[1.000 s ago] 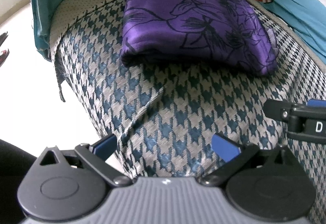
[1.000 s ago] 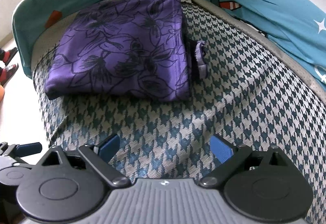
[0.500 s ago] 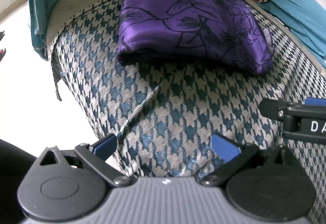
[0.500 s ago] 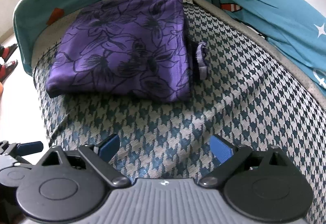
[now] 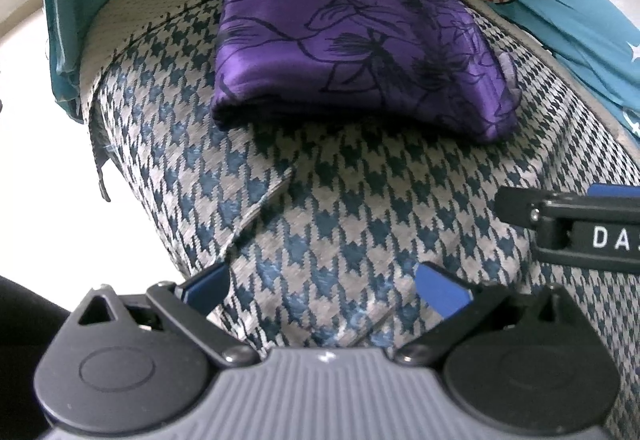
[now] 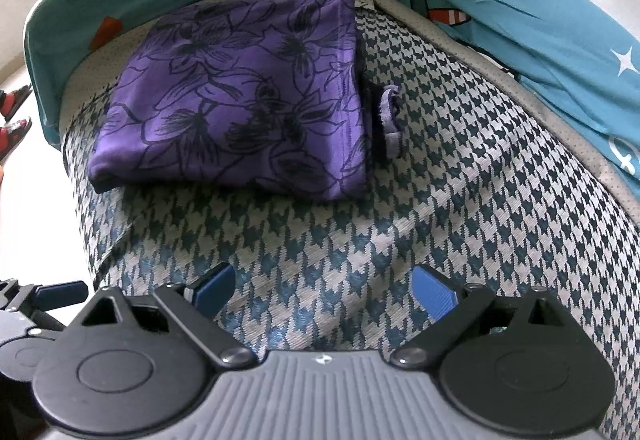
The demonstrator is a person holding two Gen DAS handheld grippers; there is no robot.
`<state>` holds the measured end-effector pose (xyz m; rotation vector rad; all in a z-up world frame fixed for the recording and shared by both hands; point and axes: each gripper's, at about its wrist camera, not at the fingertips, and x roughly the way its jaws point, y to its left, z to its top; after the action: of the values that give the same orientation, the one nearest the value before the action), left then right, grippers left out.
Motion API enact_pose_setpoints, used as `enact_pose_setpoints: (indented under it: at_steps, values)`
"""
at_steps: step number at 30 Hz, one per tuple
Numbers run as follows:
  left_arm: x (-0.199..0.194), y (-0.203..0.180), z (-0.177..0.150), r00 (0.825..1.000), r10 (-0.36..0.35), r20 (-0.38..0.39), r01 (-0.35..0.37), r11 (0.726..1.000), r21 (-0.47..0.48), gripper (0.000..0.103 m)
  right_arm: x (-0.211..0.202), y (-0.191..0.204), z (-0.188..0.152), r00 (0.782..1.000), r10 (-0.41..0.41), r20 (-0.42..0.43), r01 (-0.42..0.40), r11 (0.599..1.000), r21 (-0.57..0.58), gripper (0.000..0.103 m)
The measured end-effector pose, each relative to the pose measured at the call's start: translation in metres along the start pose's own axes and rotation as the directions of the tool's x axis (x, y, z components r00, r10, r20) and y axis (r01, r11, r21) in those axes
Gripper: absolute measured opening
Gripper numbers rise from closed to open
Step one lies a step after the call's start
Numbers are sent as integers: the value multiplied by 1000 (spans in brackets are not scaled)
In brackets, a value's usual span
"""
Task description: Fold clothes
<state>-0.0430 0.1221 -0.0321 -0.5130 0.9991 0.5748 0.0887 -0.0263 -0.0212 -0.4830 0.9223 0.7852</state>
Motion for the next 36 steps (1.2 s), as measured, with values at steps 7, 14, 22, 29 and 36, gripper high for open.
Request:
enact_pose_setpoints:
  at_steps: [7,14,22,29,36]
  values:
    - [-1,-3,-1,1000,-16,0,16,1000,9,103,0,-1,0,1000,-4,-2,4,1000,2,96]
    - [-1,-4,-2,1000,-29,1,29,999,14,103,-1,-2,-1,1000,-7,1,7,1000,-1,96]
    - [-3,-5,-3,999,-44,5,44,999,18,103,-2,-3,-1,1000,-11,1,11,1000,-3,96]
    - [-4,-9,-4,998,-60,2,60,998,33,103,-4,-4,-2,1000,-16,0,16,1000,-6,96]
    - [-7,-11,-4,998,-68,6,68,997,41,103,-4,-4,-2,1000,-19,1,19,1000,-9,96]
